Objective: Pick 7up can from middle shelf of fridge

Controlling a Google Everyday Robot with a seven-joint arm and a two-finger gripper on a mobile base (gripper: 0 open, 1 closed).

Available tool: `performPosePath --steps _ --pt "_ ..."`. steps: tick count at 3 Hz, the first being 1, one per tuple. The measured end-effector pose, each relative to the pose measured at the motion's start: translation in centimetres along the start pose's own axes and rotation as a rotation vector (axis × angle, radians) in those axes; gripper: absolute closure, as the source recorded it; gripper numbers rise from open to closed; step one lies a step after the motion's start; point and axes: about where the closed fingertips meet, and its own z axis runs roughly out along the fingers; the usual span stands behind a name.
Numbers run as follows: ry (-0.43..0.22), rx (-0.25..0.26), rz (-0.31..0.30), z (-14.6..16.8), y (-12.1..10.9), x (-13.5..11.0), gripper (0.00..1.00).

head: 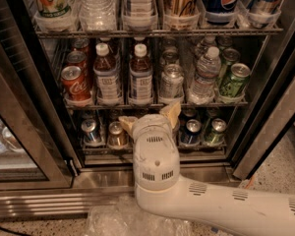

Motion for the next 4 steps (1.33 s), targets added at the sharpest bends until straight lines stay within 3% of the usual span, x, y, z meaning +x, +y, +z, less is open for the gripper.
performPosePath --steps 1,2,3,4 --pt "-0.113 0.134 -0.051 -1.0 -2.1 -2.1 0.00" --pt "-0.187 0.275 -0.006 -3.9 -5.5 -3.4 0.00" --pt "-0.175 0.318 -0.037 -4.3 -6.4 -3.5 0.00" --pt "-0.167 0.311 -0.038 -3.9 -6.2 -3.3 0.00"
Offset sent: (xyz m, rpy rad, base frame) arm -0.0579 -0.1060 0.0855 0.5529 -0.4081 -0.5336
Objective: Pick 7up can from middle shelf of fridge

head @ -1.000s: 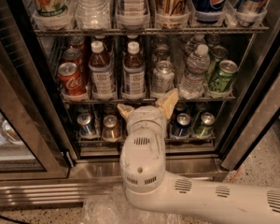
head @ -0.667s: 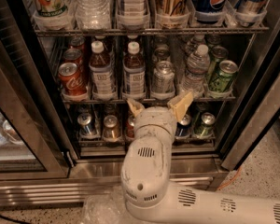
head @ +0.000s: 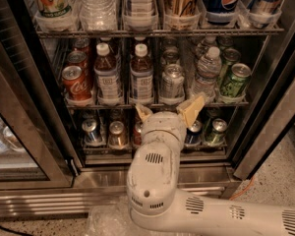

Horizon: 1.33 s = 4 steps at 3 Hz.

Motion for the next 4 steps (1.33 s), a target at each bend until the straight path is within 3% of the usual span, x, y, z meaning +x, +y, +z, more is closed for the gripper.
performPosePath --steps 2,4 --pt "0.015 -0.022 0.065 0.7 1.1 0.7 0.13" --pt "-0.002 0.024 0.143 2.1 -1.0 -0.3 0.21"
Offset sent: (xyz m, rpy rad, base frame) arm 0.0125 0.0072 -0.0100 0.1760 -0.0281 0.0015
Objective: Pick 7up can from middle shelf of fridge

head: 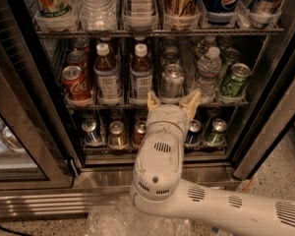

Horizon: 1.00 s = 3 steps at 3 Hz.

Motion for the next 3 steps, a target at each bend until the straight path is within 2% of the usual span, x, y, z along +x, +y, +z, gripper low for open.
performPosePath --steps 1,3 --pt "0.012 0.009 0.042 0.7 -0.5 0.2 0.26" --pt "0.066 -0.029 0.138 2.5 0.3 1.5 0.25"
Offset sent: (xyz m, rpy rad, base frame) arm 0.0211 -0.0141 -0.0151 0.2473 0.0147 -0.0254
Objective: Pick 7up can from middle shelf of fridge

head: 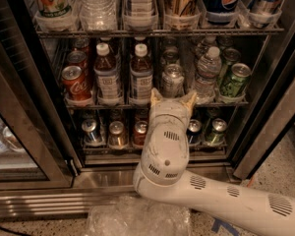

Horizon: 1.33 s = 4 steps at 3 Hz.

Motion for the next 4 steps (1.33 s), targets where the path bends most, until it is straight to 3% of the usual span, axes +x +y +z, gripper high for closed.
performPosePath --steps 2,4 --pt "-0.020 -0.039 0.058 2.8 1.5 -0.3 0.25" --pt "-0.075 -0.026 0.104 5.1 1.5 -2.0 0.25"
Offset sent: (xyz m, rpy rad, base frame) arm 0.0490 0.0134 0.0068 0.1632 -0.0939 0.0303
